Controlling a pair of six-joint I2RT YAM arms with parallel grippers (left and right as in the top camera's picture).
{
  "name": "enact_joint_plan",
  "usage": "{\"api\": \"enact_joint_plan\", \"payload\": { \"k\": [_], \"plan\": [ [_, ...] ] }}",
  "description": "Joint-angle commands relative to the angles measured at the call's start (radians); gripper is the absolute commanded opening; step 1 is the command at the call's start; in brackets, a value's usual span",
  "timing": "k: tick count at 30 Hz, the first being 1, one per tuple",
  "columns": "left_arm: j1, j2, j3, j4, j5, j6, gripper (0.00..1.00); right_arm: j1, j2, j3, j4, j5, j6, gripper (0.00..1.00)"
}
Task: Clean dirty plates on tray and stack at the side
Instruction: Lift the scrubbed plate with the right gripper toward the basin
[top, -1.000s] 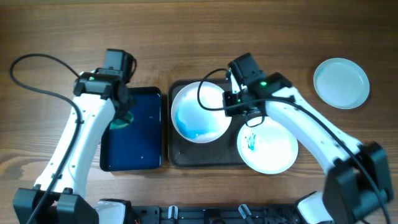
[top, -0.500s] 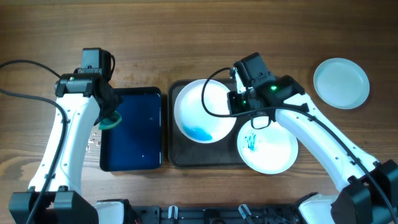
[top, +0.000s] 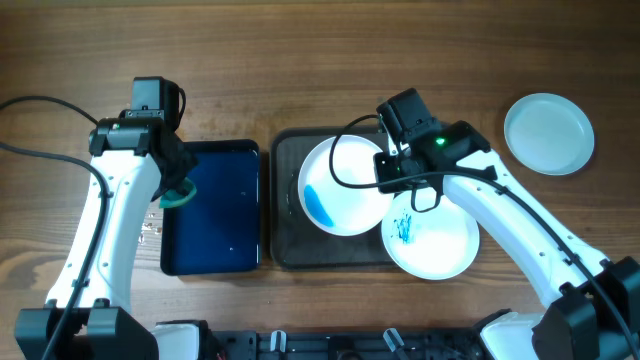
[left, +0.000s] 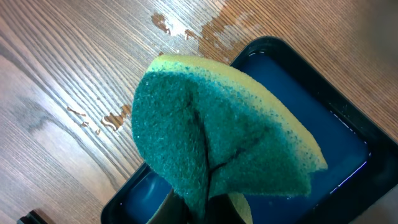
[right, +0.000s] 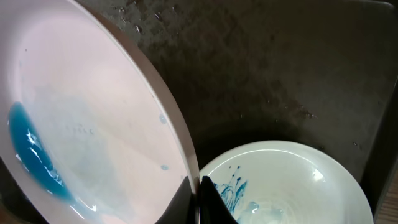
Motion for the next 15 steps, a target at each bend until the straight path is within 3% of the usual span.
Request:
{"api": "enact_joint_plan", "payload": {
  "k": [1, 15],
  "plan": [
    [0.005, -0.021, 0.021, 0.008, 0.002, 0.017, 0.04, 0.002, -0.017, 0.037, -0.016, 0.009, -0.019, 0.04],
    [0.023, -0.021, 0.022, 0.043, 0.002, 0.065, 0.04, 0.029, 0.132, 0.338, -0.127, -0.092, -0.099, 0.05]
  ]
}}
